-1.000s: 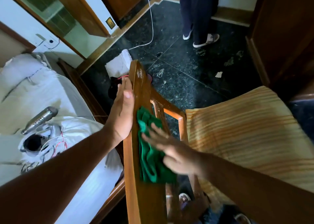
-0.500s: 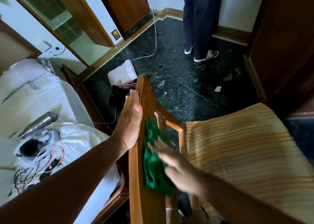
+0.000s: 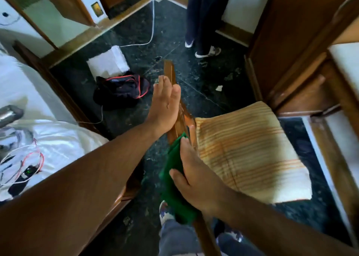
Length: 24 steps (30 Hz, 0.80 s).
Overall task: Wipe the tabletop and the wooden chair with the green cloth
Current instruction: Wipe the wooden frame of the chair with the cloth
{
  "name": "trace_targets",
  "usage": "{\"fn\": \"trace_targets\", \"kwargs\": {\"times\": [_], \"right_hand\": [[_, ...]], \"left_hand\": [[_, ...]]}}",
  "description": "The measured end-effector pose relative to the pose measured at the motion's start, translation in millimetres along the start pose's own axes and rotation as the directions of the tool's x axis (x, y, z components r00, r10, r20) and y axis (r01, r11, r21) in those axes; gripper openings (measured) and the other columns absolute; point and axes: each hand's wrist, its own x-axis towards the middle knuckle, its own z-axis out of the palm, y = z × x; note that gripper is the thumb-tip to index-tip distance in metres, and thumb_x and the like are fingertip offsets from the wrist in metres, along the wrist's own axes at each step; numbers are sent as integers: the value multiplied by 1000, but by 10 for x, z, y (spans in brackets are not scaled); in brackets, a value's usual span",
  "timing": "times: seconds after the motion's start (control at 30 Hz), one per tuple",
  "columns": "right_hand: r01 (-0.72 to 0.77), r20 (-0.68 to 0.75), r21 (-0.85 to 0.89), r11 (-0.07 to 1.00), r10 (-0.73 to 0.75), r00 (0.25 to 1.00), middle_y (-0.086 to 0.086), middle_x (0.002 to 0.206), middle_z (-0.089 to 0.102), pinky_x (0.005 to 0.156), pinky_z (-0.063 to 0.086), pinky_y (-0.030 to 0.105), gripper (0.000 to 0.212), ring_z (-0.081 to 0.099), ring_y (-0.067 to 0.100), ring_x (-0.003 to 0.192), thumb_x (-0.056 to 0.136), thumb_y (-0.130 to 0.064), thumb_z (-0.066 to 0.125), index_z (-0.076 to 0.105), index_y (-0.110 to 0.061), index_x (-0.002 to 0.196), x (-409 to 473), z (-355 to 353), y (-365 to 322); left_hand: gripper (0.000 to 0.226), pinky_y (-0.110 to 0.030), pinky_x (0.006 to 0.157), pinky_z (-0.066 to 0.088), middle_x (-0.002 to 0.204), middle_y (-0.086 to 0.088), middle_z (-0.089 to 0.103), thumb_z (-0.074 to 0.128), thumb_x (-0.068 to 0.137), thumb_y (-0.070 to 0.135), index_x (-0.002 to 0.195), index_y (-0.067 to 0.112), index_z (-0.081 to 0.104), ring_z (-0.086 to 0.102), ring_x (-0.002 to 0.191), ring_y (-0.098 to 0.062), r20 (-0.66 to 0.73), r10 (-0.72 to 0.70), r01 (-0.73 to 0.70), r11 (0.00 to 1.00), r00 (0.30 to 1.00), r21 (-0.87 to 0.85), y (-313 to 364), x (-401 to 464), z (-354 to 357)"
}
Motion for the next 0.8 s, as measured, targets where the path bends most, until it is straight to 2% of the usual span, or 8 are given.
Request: {"fn": "trace_targets", "kwargs": {"times": [0.1,0.17,0.23,0.4,0.57,0.63,0.73,0.8], "right_hand": [[-223,-176,-201,954,189,966,15,165,4,119,25,41,83,18,29,150,100,-37,47,-7,-5,154,267,103,-331],[-339,-322,-303,891,239,916,24,162,13,110,35,40,83,33,34,143,99,-31,50,-4,3,152,543,108,-529],[-391,-410,-332,858,242,879,26,160,18,106,40,39,82,40,35,139,99,-28,51,-1,5,152,804,37,-687],[-330,-482,-71,941,257,838,11,166,10,119,24,45,84,13,24,151,95,-58,40,2,-14,156,558,43,-599],[-471,-561,32,882,406,722,9,167,4,120,22,46,102,6,21,152,79,-85,-1,-7,-18,156,56,389,-422],[-452,-572,2,892,372,731,9,166,3,119,23,42,104,8,20,152,79,-85,-3,-8,-15,156,99,406,-409],[-444,-550,-5,896,368,749,9,166,3,117,28,46,108,10,22,152,78,-89,0,-8,-14,156,119,425,-380],[-465,-513,-24,885,389,765,11,166,7,115,31,48,114,14,25,151,75,-92,1,-7,-12,156,129,436,-371]], "left_hand": [[146,-41,127,-2,169,-6,9,8,48,106,158,11,20,-1,157,-21,148,-44,77,971,988,-226,-102,124,-305],[104,-36,126,6,165,-5,25,15,82,86,154,14,35,14,155,-20,229,-14,58,981,973,-183,-199,184,-608],[68,-23,118,18,160,-3,37,33,101,58,152,14,40,30,150,-15,151,28,-19,998,988,-59,-364,220,-850],[49,-28,116,30,153,-8,48,49,102,26,149,11,45,38,146,-20,60,336,-341,933,940,116,-438,87,-978],[48,-46,117,34,142,-13,59,43,99,29,138,6,57,49,138,-31,427,701,-818,530,572,226,-193,-161,-632],[49,-46,111,39,129,-12,68,37,99,34,129,7,65,61,124,-32,594,701,-917,347,394,197,-129,-151,-501],[66,-45,79,52,93,-8,75,22,101,49,102,8,74,70,82,-30,762,638,-992,119,113,47,-50,130,-441],[63,-43,67,55,85,-9,75,27,98,49,95,8,75,70,71,-29,817,576,-1000,-2,0,1,0,485,-517]]}}
